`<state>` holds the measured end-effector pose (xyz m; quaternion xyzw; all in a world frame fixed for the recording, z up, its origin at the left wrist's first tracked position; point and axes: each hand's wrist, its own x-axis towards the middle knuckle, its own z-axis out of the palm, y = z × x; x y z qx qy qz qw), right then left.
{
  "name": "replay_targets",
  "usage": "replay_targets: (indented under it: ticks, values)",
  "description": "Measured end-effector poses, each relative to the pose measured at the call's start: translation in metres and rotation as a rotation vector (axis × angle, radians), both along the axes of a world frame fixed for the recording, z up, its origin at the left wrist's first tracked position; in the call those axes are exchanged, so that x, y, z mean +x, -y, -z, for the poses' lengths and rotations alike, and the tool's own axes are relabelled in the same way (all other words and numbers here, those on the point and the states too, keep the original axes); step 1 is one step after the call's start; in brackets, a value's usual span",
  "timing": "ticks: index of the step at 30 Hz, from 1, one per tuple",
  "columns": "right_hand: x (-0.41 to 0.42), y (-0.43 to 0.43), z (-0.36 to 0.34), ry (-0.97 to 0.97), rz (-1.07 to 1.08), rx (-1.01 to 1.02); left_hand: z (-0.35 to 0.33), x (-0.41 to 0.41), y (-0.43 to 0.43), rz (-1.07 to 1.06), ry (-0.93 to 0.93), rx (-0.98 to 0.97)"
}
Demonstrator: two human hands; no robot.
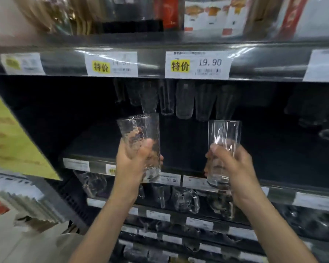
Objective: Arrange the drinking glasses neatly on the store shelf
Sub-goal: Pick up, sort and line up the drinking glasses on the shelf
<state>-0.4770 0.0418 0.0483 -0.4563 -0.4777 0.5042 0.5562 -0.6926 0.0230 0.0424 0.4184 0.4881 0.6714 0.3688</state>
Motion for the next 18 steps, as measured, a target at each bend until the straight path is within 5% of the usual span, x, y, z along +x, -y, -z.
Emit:
replay_targets:
  ticks: [18]
  values:
    - [0.077, 0.01, 0.003, 0.22, 0.408, 0.061, 0.007, 0.073, -0.035, 0.413, -0.204, -0.066]
